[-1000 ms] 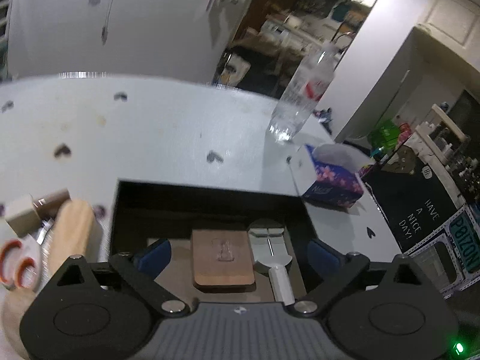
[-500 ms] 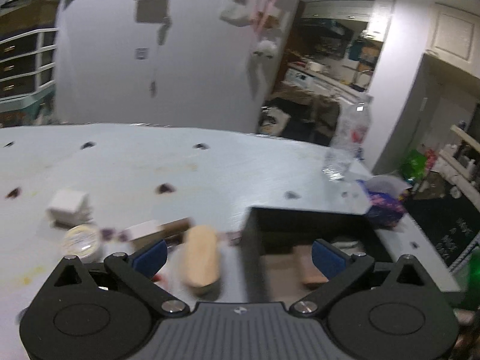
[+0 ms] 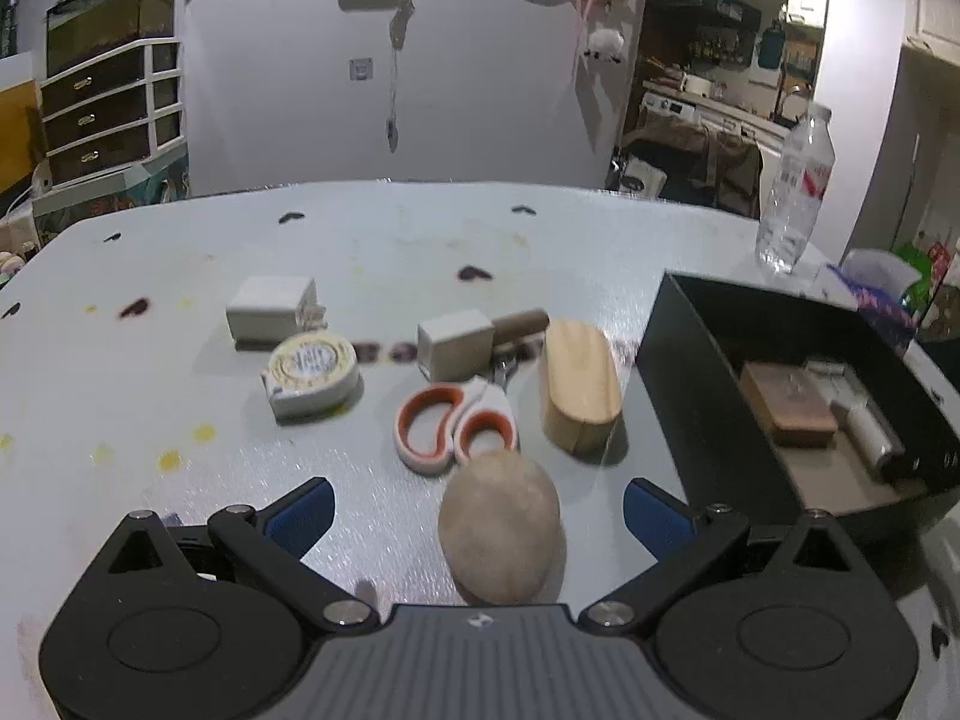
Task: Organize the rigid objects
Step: 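Move the left gripper back to the beige egg-shaped stone, then grasp the beige stone with the left gripper and lift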
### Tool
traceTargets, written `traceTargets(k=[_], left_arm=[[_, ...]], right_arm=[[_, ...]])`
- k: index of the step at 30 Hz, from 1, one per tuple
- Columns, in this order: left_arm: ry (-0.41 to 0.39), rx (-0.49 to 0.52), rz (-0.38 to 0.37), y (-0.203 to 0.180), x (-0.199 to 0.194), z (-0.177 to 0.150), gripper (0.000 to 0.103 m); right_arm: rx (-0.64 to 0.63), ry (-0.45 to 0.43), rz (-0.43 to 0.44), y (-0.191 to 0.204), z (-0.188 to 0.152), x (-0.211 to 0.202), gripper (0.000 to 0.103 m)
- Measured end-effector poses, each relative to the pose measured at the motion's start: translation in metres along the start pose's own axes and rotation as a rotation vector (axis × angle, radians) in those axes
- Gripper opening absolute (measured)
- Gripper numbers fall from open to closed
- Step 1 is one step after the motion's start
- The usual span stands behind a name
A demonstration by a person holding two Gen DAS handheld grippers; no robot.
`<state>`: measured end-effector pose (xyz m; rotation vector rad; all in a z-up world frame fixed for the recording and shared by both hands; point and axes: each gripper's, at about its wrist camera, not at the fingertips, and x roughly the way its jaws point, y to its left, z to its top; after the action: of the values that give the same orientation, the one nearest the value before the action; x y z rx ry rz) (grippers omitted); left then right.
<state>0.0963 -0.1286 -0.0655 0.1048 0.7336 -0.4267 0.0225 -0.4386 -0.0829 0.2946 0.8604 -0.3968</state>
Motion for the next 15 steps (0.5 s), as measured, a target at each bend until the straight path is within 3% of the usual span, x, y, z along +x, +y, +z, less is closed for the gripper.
traceTargets(k=[12,15], left_arm=[[0.043,0.065,0.034,-0.016,0.024,-0.008,0.096],[0.055,0.069,0.046,-0.018,0.03,-0.008,0.086]], right_arm=[[0.012,-0.001,-0.006,0.0,0.0,0.0,0.004],[0.012,-0.001,-0.006,0.0,0.0,0.0,0.004]])
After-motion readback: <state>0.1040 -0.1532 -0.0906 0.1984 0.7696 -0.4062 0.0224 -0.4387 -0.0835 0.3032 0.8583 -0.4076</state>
